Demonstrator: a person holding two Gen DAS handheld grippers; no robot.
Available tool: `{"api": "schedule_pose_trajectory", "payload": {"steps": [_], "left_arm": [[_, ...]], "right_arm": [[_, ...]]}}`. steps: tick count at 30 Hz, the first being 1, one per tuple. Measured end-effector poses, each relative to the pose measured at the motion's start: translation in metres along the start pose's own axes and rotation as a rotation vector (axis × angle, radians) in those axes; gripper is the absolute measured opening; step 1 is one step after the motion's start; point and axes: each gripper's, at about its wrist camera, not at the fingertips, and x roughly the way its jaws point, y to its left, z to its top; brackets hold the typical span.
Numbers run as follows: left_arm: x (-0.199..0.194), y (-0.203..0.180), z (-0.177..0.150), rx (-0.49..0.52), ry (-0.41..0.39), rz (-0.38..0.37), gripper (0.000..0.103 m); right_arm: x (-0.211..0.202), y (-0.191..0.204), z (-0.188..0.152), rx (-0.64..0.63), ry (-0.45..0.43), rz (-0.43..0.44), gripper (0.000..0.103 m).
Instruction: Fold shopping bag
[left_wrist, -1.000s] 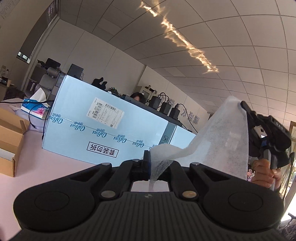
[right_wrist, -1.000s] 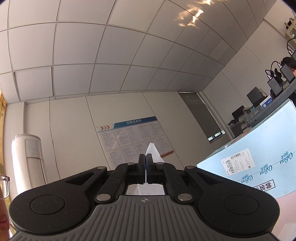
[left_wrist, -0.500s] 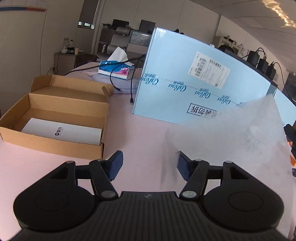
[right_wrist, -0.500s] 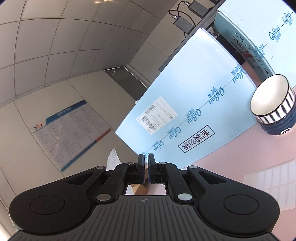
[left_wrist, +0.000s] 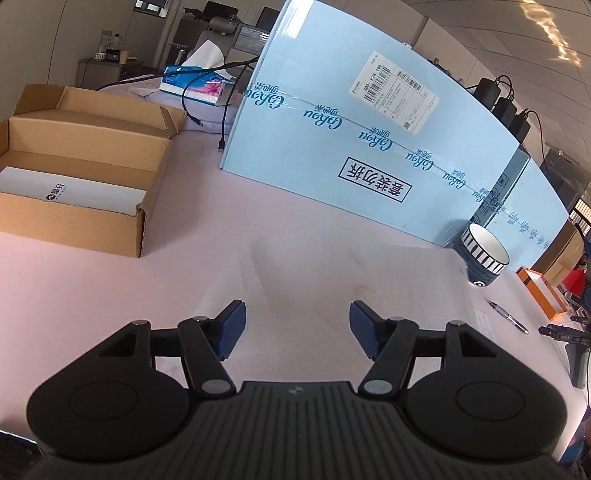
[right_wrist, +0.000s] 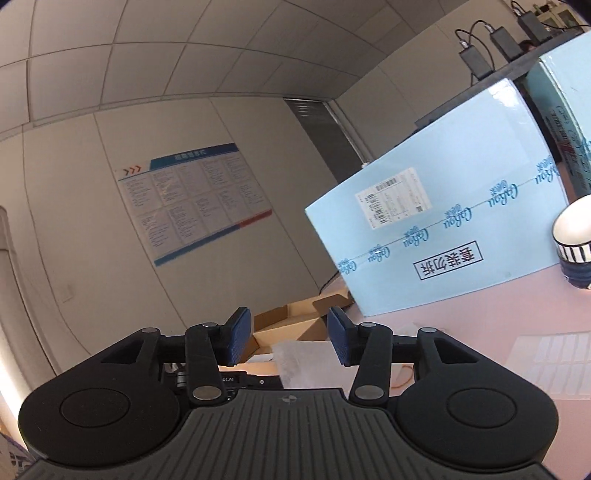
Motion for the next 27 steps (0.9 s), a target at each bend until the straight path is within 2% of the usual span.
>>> {"api": "schedule_pose_trajectory", "payload": {"steps": [2, 7, 10, 12, 13, 15, 17, 18, 20, 22, 27], "left_arm": [[-0.012, 0.0, -0.015, 0.0, -0.017, 0.021, 0.063], [-0.034, 0.007, -0.052, -0.024, -0.025, 0.128, 0.063], [-0.042, 0.012, -0.073, -0.037, -0.005, 0.111, 0.062], [-0.048, 0.01, -0.081, -0.023, -0.016, 0.085, 0.062], [-0.05, 0.01, -0.084, -0.027, -0.016, 0.069, 0.062], [-0.05, 0.01, -0.087, -0.038, -0.016, 0.034, 0.063], [-0.049, 0.01, -0.089, -0.042, -0.023, 0.02, 0.063], [-0.048, 0.01, -0.09, -0.041, -0.029, 0.02, 0.063], [-0.045, 0.01, -0.089, -0.05, -0.038, 0.021, 0.063], [-0.042, 0.011, -0.088, -0.063, -0.047, 0.022, 0.063], [-0.024, 0.011, -0.079, -0.094, -0.073, 0.022, 0.063]], "right_arm": [[0.019, 0.02, -0.006, -0.113, 0.047, 0.031, 0.055], [0.062, 0.048, -0.03, -0.251, 0.204, 0.101, 0.055], [0.084, 0.058, -0.047, -0.304, 0.319, 0.137, 0.055], [0.11, 0.056, -0.056, -0.262, 0.451, 0.152, 0.055], [0.115, 0.053, -0.058, -0.236, 0.477, 0.149, 0.055], [0.139, 0.031, -0.065, -0.08, 0.564, 0.131, 0.055], [0.156, 0.0, -0.071, 0.114, 0.607, 0.049, 0.054], [0.158, -0.008, -0.074, 0.155, 0.607, 0.01, 0.054], [0.15, -0.018, -0.074, 0.117, 0.545, -0.175, 0.054], [0.136, -0.024, -0.071, 0.084, 0.489, -0.291, 0.055], [0.079, -0.038, -0.056, 0.136, 0.363, -0.416, 0.056]]}}
